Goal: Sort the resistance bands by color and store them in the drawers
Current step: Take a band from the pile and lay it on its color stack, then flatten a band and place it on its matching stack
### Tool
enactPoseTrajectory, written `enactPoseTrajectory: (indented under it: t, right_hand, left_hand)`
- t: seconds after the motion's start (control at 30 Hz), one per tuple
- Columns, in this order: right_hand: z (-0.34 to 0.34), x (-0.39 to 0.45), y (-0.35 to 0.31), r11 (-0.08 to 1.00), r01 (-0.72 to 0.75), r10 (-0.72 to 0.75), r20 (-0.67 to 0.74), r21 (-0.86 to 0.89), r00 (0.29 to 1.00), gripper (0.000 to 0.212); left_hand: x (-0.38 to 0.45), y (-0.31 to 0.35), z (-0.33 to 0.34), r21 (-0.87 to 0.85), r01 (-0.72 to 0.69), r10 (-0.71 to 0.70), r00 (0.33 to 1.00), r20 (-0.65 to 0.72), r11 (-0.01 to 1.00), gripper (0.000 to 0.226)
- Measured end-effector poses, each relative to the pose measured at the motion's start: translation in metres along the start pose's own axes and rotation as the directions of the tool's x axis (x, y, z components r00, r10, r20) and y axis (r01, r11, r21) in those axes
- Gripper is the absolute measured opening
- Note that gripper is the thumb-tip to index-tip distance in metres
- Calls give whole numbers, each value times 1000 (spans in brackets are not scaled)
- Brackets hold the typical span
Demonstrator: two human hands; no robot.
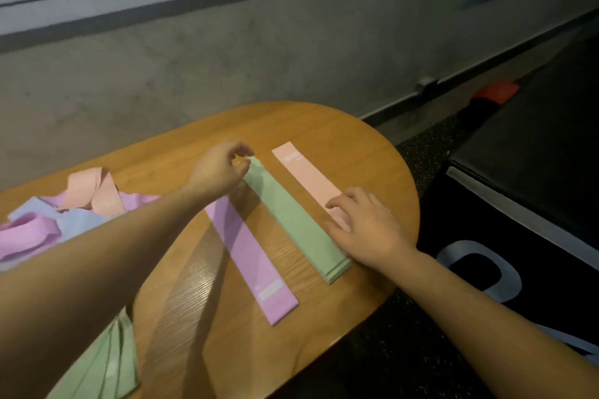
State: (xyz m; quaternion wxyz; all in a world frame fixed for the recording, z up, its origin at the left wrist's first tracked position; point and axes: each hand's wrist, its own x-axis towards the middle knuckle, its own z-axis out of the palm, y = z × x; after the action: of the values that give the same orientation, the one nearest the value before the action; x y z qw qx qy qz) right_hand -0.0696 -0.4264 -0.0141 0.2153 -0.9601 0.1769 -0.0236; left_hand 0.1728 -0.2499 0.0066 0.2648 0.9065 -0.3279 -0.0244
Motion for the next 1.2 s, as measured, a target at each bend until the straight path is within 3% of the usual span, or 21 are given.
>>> enactPoseTrajectory:
  t: [0.27,0.57,0.7,0.87,1.07,1.2]
  right_hand:
    - [15,-2,-81,981,181,-184,42,76,982,36]
    - [61,9,-182,929,355,-365,103,101,925,32]
    - [74,15,-224,902,413,-429,151,127,891,31]
    - [92,28,-268,885,447,-465,206,132,861,33]
    - [112,51,-310,877,390,-455,228,280,861,37]
    - [125,76,-334,851,477,-522,254,221,814,60]
  left_hand:
    - [-101,-69,-63,113,-27,33,998,-51,993,23]
    - [-206,-153,-127,302,90,-39,985,-170,949,16]
    - [-239,-180,-139,221,214,-164,961,-223,951,30]
    - [-264,-204,-134,-77,374,-382,903,-199,924,51]
    - [-271,-214,-118,-94,374,-386,893,-229,922,65]
    - [-271,-217,-107,-62,359,-360,885,-296,931,46]
